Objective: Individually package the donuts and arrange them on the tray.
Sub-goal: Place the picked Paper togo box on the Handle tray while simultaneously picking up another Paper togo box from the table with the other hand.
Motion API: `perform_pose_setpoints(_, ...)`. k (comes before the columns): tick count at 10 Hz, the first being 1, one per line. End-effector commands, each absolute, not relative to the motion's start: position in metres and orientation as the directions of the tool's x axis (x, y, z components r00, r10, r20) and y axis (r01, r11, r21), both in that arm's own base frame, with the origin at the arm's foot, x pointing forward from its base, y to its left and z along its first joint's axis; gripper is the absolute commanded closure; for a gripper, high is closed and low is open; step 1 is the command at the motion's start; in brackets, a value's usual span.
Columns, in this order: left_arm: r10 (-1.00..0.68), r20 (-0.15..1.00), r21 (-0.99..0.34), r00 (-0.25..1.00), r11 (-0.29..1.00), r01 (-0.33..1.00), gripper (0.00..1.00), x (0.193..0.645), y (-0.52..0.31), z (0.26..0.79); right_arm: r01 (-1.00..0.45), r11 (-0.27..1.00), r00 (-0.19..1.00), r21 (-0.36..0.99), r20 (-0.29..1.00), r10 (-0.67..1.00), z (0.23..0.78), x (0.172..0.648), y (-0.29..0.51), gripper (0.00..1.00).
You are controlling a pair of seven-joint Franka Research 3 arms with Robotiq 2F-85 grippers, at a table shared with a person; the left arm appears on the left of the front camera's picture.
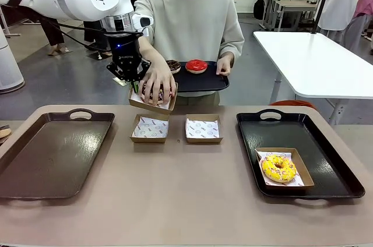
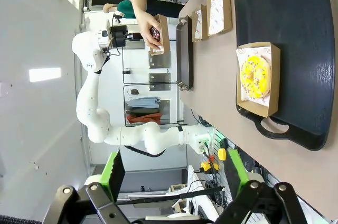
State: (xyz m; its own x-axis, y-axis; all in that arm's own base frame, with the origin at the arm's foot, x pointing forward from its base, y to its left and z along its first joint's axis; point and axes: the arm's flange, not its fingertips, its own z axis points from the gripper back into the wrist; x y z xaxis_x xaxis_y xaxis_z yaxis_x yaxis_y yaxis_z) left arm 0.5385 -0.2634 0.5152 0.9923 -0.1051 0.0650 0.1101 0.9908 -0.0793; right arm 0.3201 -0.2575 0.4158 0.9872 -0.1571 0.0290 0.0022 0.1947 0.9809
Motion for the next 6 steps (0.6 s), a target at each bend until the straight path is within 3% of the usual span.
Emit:
perform_pose_setpoints(1,-0.104,0.07,-0.077,0.992,0.991,0.11,1.0,0.5348,-0.2615,0.5173,0.003,0.193,0.987,0.981,0.028,-0.156,0.4161,0.3203,-0.2588,0.0)
perform_pose_setpoints(6,-0.104,0.07,-0.077,0.992,0.991,0.11,1.0,0.5348,-0.2615,0.5173,0.003,0.193,0.987,0.981,0.028,-0.156,0.4161,0.3203,-0.2588,0.0)
